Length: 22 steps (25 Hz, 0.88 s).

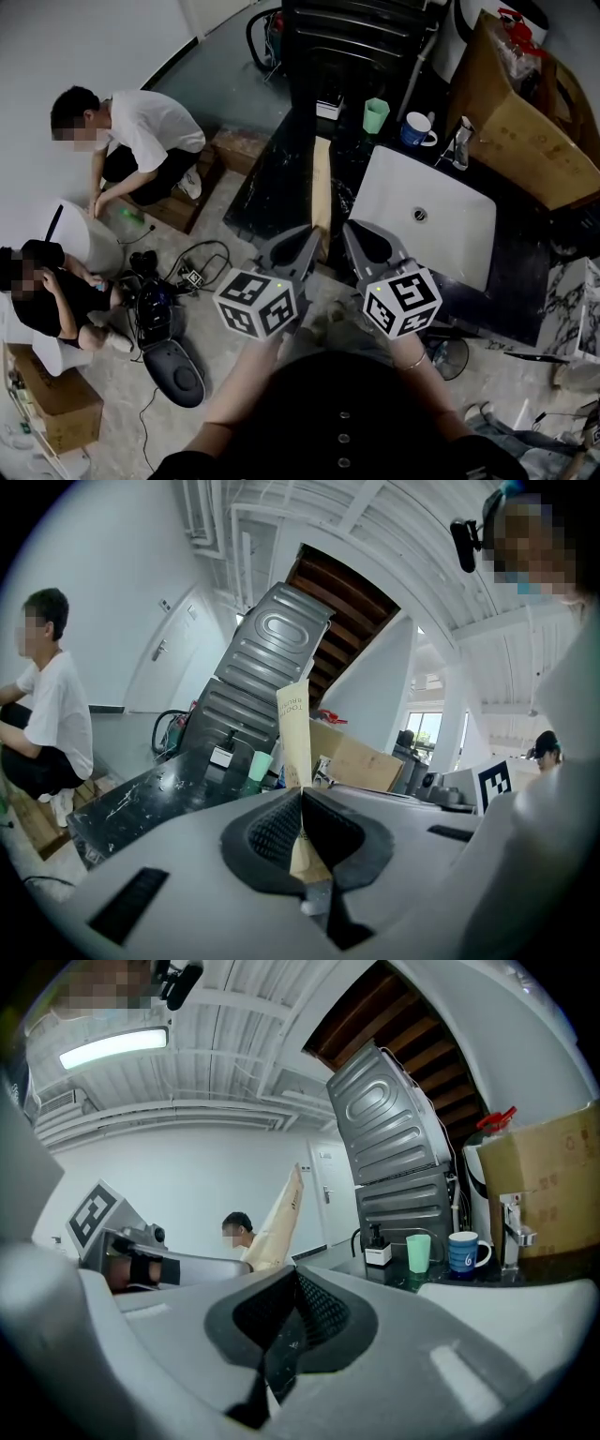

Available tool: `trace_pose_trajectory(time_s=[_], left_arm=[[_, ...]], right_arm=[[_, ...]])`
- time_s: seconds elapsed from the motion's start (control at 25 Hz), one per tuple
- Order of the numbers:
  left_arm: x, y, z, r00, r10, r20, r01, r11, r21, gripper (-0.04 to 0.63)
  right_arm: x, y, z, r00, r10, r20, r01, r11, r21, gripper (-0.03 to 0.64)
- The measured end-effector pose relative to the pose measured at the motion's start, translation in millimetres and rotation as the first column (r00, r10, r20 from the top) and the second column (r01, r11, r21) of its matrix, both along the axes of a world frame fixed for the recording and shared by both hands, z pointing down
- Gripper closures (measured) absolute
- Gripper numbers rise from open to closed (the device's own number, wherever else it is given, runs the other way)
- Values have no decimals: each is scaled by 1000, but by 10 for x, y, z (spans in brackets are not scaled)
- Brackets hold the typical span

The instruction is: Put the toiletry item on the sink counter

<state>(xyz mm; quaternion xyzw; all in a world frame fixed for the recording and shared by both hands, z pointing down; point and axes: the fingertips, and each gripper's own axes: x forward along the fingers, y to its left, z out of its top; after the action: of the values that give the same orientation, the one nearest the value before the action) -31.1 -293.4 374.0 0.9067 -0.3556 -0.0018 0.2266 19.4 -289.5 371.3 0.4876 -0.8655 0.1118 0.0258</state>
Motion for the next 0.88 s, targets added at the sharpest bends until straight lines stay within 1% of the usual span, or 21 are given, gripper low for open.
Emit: trace_pose_trajectory(time_s=[0.2, 0.52, 0.88], left_arm=[[10, -174, 23, 999, -32, 9, 32, 999, -10, 583], [24, -395, 151, 996, -84, 22, 85, 995, -47, 583], [38, -534, 361, 992, -117, 51, 122, 987, -106, 583]], right_arm=[[43, -172, 27, 1000, -25, 9, 26, 1000, -13, 614], [164, -381, 135, 999, -44, 26, 45, 998, -44, 614], [223, -510, 291, 997, -70, 38, 73, 993, -91, 613]])
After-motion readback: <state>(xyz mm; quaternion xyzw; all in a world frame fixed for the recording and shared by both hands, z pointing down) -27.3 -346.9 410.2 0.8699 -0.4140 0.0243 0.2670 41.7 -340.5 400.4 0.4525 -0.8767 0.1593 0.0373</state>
